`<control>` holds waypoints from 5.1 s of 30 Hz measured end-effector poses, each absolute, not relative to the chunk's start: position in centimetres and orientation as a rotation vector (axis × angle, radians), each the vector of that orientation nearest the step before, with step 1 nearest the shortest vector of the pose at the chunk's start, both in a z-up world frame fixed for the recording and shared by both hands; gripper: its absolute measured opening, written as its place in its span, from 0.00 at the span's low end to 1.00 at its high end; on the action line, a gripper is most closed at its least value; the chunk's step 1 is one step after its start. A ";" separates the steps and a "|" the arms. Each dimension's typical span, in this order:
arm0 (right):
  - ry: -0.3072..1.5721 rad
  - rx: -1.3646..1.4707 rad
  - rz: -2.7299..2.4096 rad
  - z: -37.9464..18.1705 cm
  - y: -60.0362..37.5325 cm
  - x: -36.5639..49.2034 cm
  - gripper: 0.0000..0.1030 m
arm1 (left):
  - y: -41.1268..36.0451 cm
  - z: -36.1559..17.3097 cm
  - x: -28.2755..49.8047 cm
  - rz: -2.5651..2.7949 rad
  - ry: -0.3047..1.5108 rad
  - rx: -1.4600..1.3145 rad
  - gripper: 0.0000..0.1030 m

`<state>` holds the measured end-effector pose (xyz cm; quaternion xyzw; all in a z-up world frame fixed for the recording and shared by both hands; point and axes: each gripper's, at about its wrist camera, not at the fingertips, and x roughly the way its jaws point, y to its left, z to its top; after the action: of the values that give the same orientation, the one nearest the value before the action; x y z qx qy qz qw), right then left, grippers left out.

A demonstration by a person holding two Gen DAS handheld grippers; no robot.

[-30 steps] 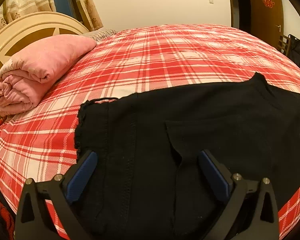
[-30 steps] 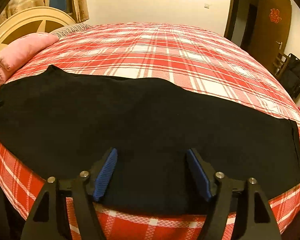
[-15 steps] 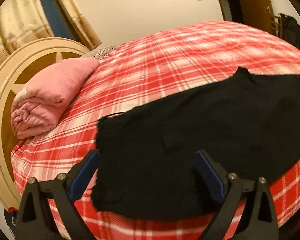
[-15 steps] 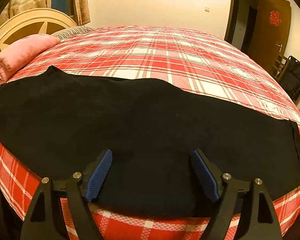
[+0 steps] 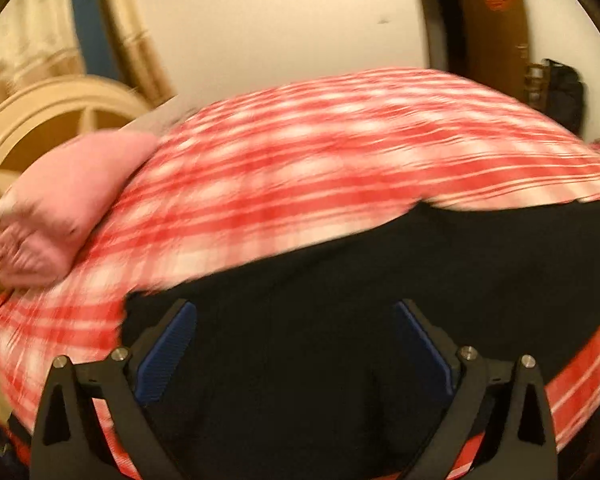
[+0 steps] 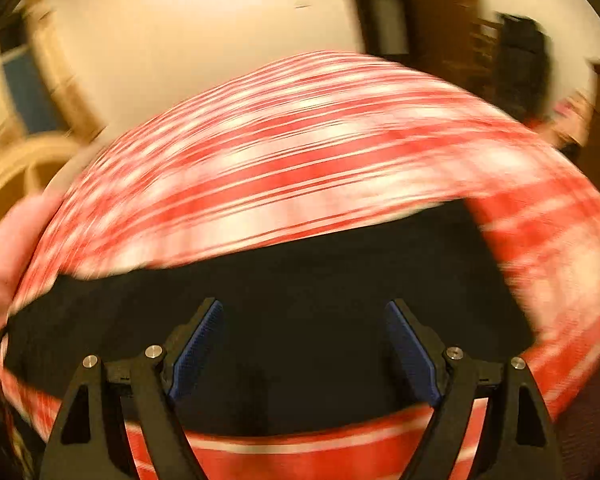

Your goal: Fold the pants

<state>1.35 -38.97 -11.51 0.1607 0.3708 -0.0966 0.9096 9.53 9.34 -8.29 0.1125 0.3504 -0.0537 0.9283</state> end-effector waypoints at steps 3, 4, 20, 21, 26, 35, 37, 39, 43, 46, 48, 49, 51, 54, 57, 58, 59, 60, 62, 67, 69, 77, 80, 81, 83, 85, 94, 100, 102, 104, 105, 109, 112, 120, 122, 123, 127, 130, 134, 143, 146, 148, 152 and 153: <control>0.749 0.431 -0.275 -11.1 -43.5 -0.9 0.81 | 4.4 -7.9 10.2 -0.229 0.713 0.261 0.98; 0.751 0.445 -0.287 -11.1 -44.3 -1.3 0.81 | 2.6 -8.1 10.6 -0.259 0.712 0.280 0.98; 0.885 0.660 -0.316 -15.4 -52.2 -3.9 0.67 | -8.1 -13.7 12.2 -0.408 0.826 0.380 0.98; 0.891 0.660 -0.312 -15.6 -52.1 -3.7 0.65 | -8.0 -13.7 12.2 -0.410 0.830 0.373 0.98; 0.896 0.654 -0.278 -15.9 -51.2 -2.8 0.62 | -8.2 -13.6 12.0 -0.437 0.828 0.365 0.98; 0.904 0.695 -0.245 -16.5 -51.4 -2.3 0.55 | -10.2 -11.9 11.0 -0.503 0.800 0.340 0.98; 0.902 0.669 -0.249 -16.4 -50.9 -2.0 0.55 | -10.8 -11.8 11.0 -0.516 0.800 0.335 0.98; 0.886 0.674 -0.245 -16.2 -50.9 -2.2 0.54 | -11.5 -11.7 10.9 -0.540 0.810 0.319 0.98; 0.867 0.724 -0.190 -16.3 -51.3 -1.8 0.38 | -12.9 -11.2 10.9 -0.586 0.816 0.275 0.98; 0.850 0.727 -0.188 -16.6 -51.3 -1.7 0.36 | -14.6 -11.1 10.5 -0.644 0.834 0.246 0.98; 0.831 0.723 -0.180 -16.4 -51.1 -1.7 0.30 | -15.7 -11.0 10.3 -0.690 0.846 0.210 0.98; 0.811 0.709 -0.174 -16.0 -50.8 -1.7 0.28 | -16.2 -10.9 10.2 -0.710 0.851 0.195 0.97; 0.789 0.638 -0.183 -15.1 -49.5 -1.6 0.26 | -17.5 -10.8 10.0 -0.753 0.866 0.159 0.90; 0.759 0.480 -0.197 -13.3 -46.5 -1.1 0.22 | -19.7 -10.6 9.8 -0.830 0.898 0.108 0.85; 0.755 0.294 -0.196 -12.2 -42.2 -0.4 0.21 | -22.5 -10.4 10.0 -0.910 0.926 0.037 0.85; 0.756 0.253 -0.191 -12.1 -41.2 -0.2 0.20 | -23.3 -10.3 10.1 -0.930 0.932 0.014 0.85; 0.758 0.217 -0.185 -12.1 -40.2 0.0 0.20 | -24.4 -10.4 10.5 -0.952 0.944 -0.019 0.85; 0.761 0.182 -0.174 -12.1 -39.2 0.3 0.20 | -25.3 -10.5 10.7 -0.966 0.956 -0.041 0.85; 0.768 0.158 -0.155 -12.4 -37.9 0.6 0.20 | -27.6 -11.0 11.3 -1.019 0.989 -0.111 0.85; 0.794 0.097 -0.141 -13.7 -35.9 1.5 0.20 | -32.9 -12.6 12.3 -1.123 1.122 -0.245 0.85; 0.803 0.087 -0.136 -14.0 -35.6 1.7 0.20 | -33.8 -13.0 12.6 -1.123 1.143 -0.281 0.83; 0.802 0.044 -0.121 -14.5 -34.5 1.8 0.20 | -37.1 -13.5 12.3 -1.130 1.181 -0.208 0.43; 0.803 0.011 -0.101 -14.7 -33.9 1.8 0.20 | -36.9 -13.5 12.2 -1.105 1.166 -0.139 0.14; 0.802 0.006 -0.097 -14.7 -33.8 1.8 0.21 | -36.7 -13.5 12.2 -1.109 1.163 -0.140 0.10; 0.793 0.013 -0.070 -14.6 -33.8 1.6 0.23 | -36.0 -13.0 12.1 -1.099 1.137 -0.117 0.07; 0.778 0.030 -0.044 -14.4 -34.1 1.3 0.25 | -35.6 -12.6 12.1 -1.095 1.111 -0.078 0.06; 0.657 0.153 0.188 -12.3 -36.0 -2.0 0.45 | -31.3 -8.7 11.7 -1.098 0.968 -0.015 0.06; 0.576 0.187 0.285 -11.5 -34.9 -3.3 0.48 | -26.9 -7.3 11.6 -1.053 0.904 -0.032 0.05; 0.569 0.196 0.286 -11.5 -34.9 -3.4 0.48 | -25.5 -7.5 11.9 -1.040 0.906 -0.044 0.05; 0.577 0.211 0.281 -11.6 -34.9 -3.5 0.49 | -24.7 -7.6 12.0 -1.026 0.906 -0.044 0.05; 0.578 0.208 0.262 -11.7 -34.9 -3.5 0.49 | -24.2 -7.8 12.2 -1.013 0.905 -0.042 0.05; 0.595 0.238 0.246 -11.9 -35.4 -3.0 0.49 | -23.3 -8.4 12.4 -1.008 0.916 -0.069 0.05; 0.606 0.213 0.240 -12.0 -34.9 -3.3 0.50 | -24.3 -9.6 12.4 -1.008 0.924 -0.022 0.06; 0.613 0.213 0.219 -12.1 -35.3 -3.1 0.50 | -20.6 -9.1 12.2 -0.980 0.900 -0.038 0.05; 0.620 0.220 0.214 -12.5 -35.5 -2.7 0.50 | -18.9 -8.5 12.0 -0.975 0.886 -0.049 0.05; 0.622 0.219 0.214 -12.5 -35.5 -2.7 0.50 | -18.1 -8.2 11.8 -0.969 0.879 -0.048 0.05; 0.621 0.193 0.243 -12.3 -34.1 -2.8 0.50 | -15.6 -8.0 11.4 -0.938 0.874 -0.062 0.05; 0.630 0.176 0.277 -12.3 -32.7 -2.7 0.51 | -14.3 -7.9 11.3 -0.910 0.865 -0.068 0.05; 0.644 0.147 0.308 -12.6 -31.1 -2.7 0.51 | -12.4 -7.6 11.3 -0.881 0.842 -0.076 0.05; 0.672 0.097 0.339 -13.6 -29.0 -2.5 0.51 | -8.1 -7.1 10.9 -0.813 0.821 -0.072 0.05; 0.670 0.102 0.347 -13.6 -28.8 -2.5 0.51 | -6.7 -7.3 10.8 -0.793 0.829 -0.071 0.05; 0.669 0.098 0.349 -13.6 -28.6 -2.6 0.51 | -5.7 -7.8 10.7 -0.775 0.837 -0.077 0.05; 0.674 0.093 0.361 -13.8 -28.0 -2.5 0.51 | -3.9 -9.3 11.2 -0.727 0.860 -0.095 0.05; 0.676 0.091 0.364 -13.9 -27.8 -2.5 0.51 | -3.5 -9.9 11.4 -0.720 0.873 -0.102 0.05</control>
<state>-2.47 -27.85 -13.89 0.0444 0.3296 0.1773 0.9263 11.43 -3.52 -9.94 -0.0482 0.4135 -0.3408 0.8430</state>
